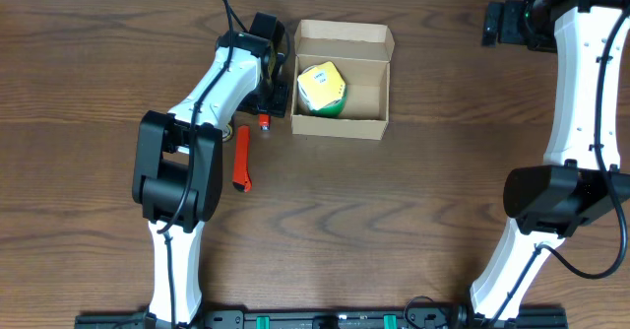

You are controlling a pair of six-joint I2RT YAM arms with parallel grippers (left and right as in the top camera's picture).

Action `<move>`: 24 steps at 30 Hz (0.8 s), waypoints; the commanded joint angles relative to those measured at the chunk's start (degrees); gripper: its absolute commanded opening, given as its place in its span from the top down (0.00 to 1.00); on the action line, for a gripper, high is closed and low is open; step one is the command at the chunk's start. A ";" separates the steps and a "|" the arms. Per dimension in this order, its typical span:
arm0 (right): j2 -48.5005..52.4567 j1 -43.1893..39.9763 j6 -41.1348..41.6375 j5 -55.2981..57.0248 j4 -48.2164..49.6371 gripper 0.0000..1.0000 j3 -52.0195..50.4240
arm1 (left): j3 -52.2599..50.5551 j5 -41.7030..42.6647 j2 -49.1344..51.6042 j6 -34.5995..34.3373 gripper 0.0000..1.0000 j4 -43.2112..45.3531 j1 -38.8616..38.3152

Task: Pack container
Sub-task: 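Lower the left gripper and grasp the red stapler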

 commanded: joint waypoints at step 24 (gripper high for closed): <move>0.35 0.15 0.59 -0.02 -0.33 0.01 0.02 | 1.40 -1.09 2.78 -0.39 0.50 0.02 0.87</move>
